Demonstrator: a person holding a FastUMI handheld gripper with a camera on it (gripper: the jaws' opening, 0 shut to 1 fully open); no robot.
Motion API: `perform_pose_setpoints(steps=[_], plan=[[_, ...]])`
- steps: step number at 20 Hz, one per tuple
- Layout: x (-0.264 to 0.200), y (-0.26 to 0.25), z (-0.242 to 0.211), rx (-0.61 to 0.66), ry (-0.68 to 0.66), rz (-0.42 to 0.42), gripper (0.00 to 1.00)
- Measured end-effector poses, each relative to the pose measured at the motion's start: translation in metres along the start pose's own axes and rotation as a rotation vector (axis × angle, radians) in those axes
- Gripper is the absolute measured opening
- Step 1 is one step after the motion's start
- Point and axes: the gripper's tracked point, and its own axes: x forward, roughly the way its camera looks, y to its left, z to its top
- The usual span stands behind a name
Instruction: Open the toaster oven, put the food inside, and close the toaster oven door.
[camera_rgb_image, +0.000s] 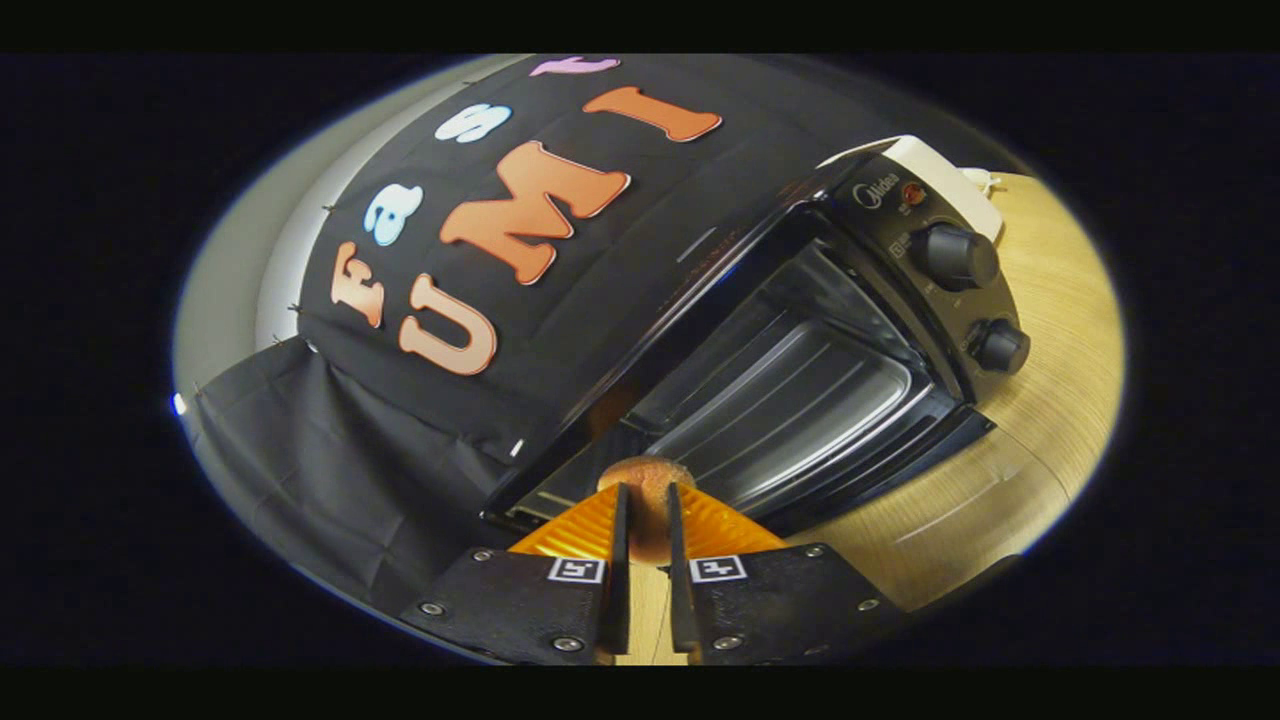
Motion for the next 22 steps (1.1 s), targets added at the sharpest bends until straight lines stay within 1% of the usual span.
perform_pose_setpoints(steps=[3,6,7,8,9,11,12,13,14,15,16,17,19,20,22], plan=[[0.015,-0.002,0.007,0.043,-0.017,-0.011,0.17],[0.021,-0.014,0.011,0.024,-0.053,-0.051,0.18],[0.021,-0.015,0.011,0.016,-0.058,-0.057,0.21],[0.020,-0.014,0.011,0.016,-0.055,-0.058,0.28],[0.019,-0.009,0.011,0.010,-0.061,-0.039,0.35],[0.018,-0.012,0.015,-0.024,-0.079,-0.057,0.43],[0.016,-0.016,0.019,-0.046,-0.092,-0.077,0.50],[0.017,-0.020,0.021,-0.060,-0.098,-0.089,0.54],[0.016,-0.018,0.022,-0.063,-0.103,-0.087,0.60],[0.016,-0.018,0.025,-0.068,-0.111,-0.089,0.62],[0.017,-0.019,0.026,-0.094,-0.113,-0.097,0.67],[0.015,-0.020,0.026,-0.125,-0.114,-0.104,0.69],[0.011,-0.017,0.021,-0.179,-0.108,-0.101,0.80],[0.008,-0.014,0.020,-0.207,-0.108,-0.096,0.87],[-0.004,-0.013,0.013,-0.264,-0.093,-0.096,0.89]])
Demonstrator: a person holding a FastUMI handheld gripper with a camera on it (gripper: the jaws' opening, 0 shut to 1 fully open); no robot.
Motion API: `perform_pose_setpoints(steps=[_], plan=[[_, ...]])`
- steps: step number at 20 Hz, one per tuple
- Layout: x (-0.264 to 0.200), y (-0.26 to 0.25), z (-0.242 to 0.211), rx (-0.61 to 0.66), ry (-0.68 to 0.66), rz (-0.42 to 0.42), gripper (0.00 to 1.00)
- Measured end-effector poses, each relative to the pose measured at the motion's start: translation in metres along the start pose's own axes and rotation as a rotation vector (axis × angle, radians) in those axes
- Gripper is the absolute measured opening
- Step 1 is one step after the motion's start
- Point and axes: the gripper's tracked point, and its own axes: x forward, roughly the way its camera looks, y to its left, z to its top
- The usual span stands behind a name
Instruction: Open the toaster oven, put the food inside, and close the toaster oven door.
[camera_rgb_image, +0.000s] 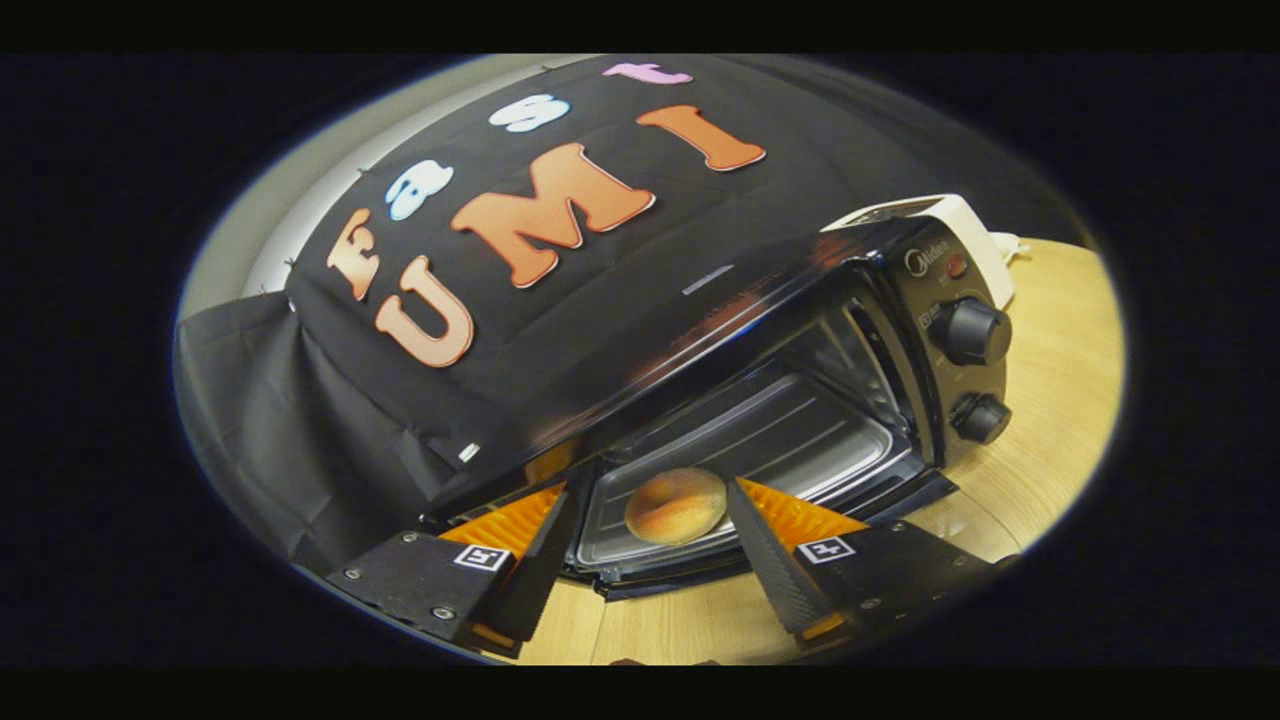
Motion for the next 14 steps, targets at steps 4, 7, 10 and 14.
perform_pose_setpoints(steps=[4,7,10,14], plan=[[-0.044,0.005,-0.017,-0.175,0.052,-0.007,0.93],[-0.077,-0.002,-0.035,-0.334,0.104,-0.041,0.96],[-0.109,-0.002,-0.055,-0.463,0.149,-0.041,0.97],[-0.141,-0.017,-0.086,-0.538,0.232,-0.071,0.97]])
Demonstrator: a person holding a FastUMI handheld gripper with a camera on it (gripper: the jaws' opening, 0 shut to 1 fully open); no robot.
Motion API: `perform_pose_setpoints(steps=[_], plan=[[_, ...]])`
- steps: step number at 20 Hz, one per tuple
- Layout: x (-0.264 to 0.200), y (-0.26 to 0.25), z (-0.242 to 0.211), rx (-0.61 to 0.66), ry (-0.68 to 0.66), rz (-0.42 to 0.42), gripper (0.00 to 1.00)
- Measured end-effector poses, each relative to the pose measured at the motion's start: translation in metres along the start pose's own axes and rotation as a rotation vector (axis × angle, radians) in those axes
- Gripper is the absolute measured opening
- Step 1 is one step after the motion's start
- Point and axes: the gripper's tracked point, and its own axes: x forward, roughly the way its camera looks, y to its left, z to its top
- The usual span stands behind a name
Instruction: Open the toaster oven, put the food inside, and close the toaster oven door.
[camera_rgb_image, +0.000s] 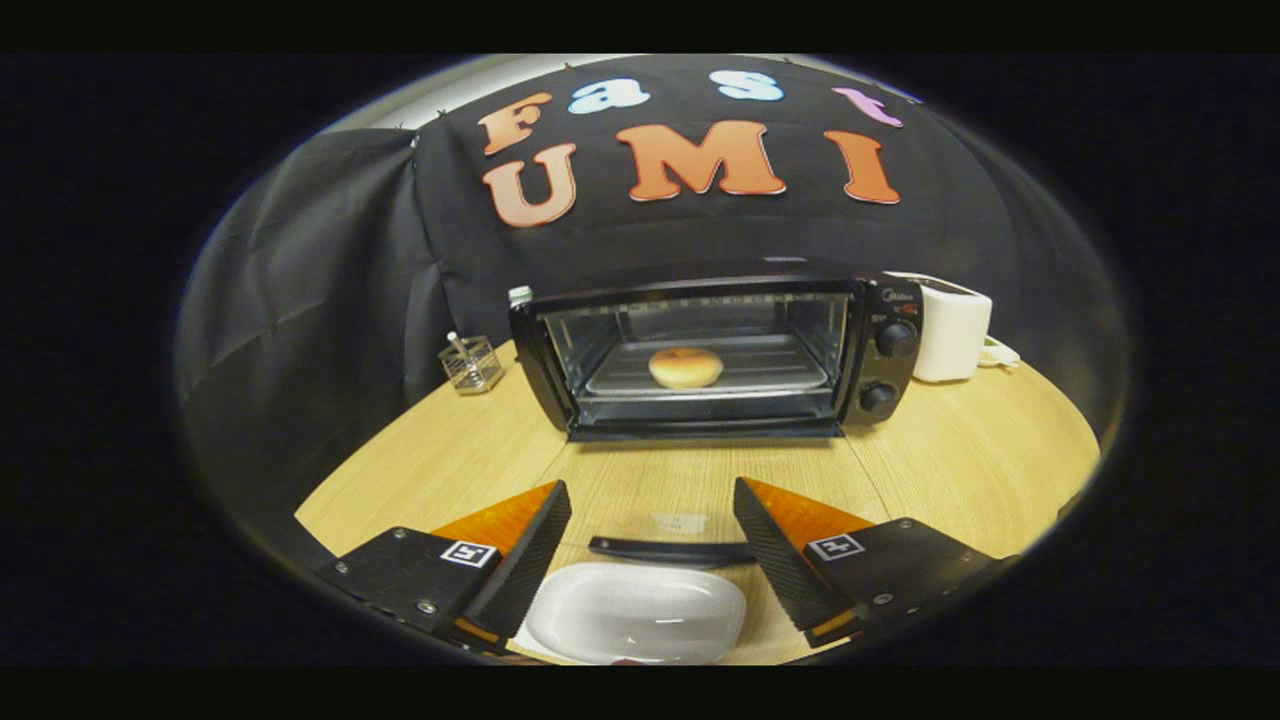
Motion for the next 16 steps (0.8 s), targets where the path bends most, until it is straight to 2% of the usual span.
perform_pose_setpoints(steps=[5,8,16], plan=[[-0.011,-0.011,-0.040,-0.062,0.092,-0.074,0.97],[-0.011,-0.011,-0.052,-0.088,0.121,-0.088,0.97],[0.004,-0.022,-0.070,-0.034,0.194,-0.137,0.97]])
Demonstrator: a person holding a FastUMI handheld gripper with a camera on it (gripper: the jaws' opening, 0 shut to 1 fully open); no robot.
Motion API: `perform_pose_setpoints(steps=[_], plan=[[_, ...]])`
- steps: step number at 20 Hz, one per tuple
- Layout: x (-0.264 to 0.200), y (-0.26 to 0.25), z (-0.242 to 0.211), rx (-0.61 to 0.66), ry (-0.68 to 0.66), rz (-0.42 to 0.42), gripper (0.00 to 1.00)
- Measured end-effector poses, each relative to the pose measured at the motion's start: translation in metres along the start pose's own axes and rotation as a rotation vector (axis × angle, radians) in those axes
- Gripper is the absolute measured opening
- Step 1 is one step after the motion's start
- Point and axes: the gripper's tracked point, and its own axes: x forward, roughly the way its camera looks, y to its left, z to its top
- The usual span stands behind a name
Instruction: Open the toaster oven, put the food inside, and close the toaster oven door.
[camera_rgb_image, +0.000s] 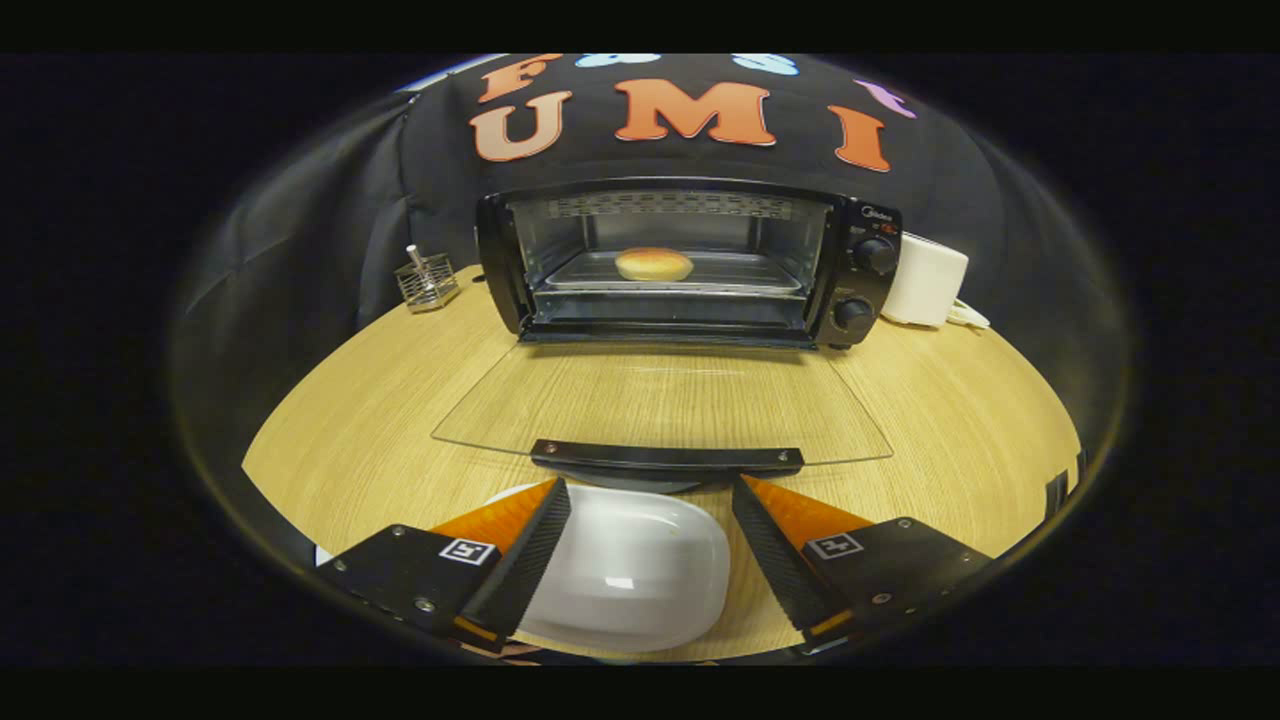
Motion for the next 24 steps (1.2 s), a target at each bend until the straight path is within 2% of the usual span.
perform_pose_setpoints(steps=[7,11,14,18,21,24], plan=[[-0.003,0.000,0.011,0.075,0.012,-0.006,0.96],[-0.011,0.001,0.023,0.063,-0.026,-0.017,0.96],[-0.021,0.000,0.046,0.028,-0.100,-0.032,0.96],[-0.034,-0.006,0.091,-0.075,-0.256,-0.090,0.95],[-0.038,-0.007,0.130,-0.099,-0.370,-0.103,0.96],[-0.018,-0.006,0.160,-0.103,-0.413,-0.107,0.97]])
